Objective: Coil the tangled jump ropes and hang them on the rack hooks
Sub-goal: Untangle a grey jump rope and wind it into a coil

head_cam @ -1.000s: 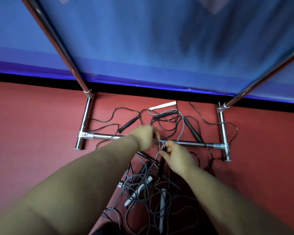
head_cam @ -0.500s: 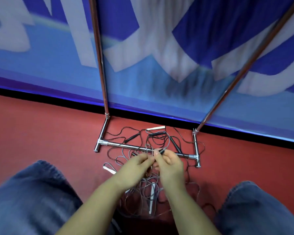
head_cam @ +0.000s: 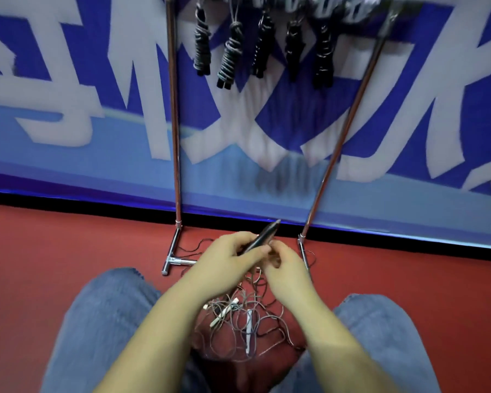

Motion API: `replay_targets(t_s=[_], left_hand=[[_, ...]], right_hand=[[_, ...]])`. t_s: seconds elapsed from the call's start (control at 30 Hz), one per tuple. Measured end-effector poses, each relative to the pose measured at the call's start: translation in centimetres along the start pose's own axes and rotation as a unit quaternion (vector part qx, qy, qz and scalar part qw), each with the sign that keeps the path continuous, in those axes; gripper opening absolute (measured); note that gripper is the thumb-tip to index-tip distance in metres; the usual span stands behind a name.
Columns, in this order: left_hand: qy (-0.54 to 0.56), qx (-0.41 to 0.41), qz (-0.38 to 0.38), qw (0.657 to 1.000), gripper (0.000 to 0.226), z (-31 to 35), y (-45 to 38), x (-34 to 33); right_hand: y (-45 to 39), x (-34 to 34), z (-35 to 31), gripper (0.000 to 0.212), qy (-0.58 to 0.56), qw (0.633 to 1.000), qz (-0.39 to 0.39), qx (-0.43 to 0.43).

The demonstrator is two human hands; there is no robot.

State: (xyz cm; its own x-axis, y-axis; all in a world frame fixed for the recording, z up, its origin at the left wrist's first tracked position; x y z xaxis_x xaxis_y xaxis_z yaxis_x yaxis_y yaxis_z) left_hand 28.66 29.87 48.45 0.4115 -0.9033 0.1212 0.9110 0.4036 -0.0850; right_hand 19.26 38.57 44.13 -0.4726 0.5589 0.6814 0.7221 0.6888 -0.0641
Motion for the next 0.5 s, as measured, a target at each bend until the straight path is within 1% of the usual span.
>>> replay_targets(t_s=[0.07,0.13,0.2,0.23,0.3,0.37,0.43,0.5], left_hand=[[0.019,-0.019,0.007,1.0,0.015,2.0,0.7,-0.2],[0.021,-0.029,0.012,0.999,0.018,3.6,1.3,-0.5],[0.065,-0.021,0.021,0.997,0.016,4.6,2.0,-0.8],[0.085,-0.015,0.027,0.996,0.014,5.0,2.3,-0.9],[0.104,-0.008,0.045,0.994,0.015,5.6,2.7,-0.9],[0.123,0.013,0.095,0.988,0.015,5.5,2.4,-0.4],[0.136,0.038,0.16,0.977,0.013,4.8,1.9,0.2],[0.118,0.042,0.2,0.972,0.016,3.8,1.7,0.6]], right_hand=[[0.4,0.2,0.3,0.011,0.054,0.998,0.024,0.011],[0.8,0.2,1.1,0.011,0.104,0.994,0.039,0.009],[1.6,0.2,2.1,0.015,0.122,0.992,0.032,-0.029],[2.0,0.3,2.5,0.016,0.109,0.992,0.032,-0.058],[2.5,0.5,2.7,0.02,0.026,0.993,0.042,-0.108],[2.5,1.0,1.8,0.022,-0.12,0.981,0.037,-0.15],[2.5,1.6,0.0,0.02,-0.241,0.957,0.014,-0.161],[2.9,2.0,-1.9,0.017,-0.298,0.943,-0.008,-0.151]])
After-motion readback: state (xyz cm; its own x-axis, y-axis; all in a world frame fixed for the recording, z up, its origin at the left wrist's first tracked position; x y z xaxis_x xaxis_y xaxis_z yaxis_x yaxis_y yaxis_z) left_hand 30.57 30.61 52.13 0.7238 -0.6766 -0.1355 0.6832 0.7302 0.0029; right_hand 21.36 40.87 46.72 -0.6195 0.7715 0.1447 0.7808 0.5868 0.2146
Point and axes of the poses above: each hand's wrist, its own y-axis away from the middle knuckle, its own x-axis out of the back of the hand, z = x × y, the point moved 3 cm from there along -y, towards the middle knuckle, and after that the axes turned 12 degrees about y, right-handed, at the moved point
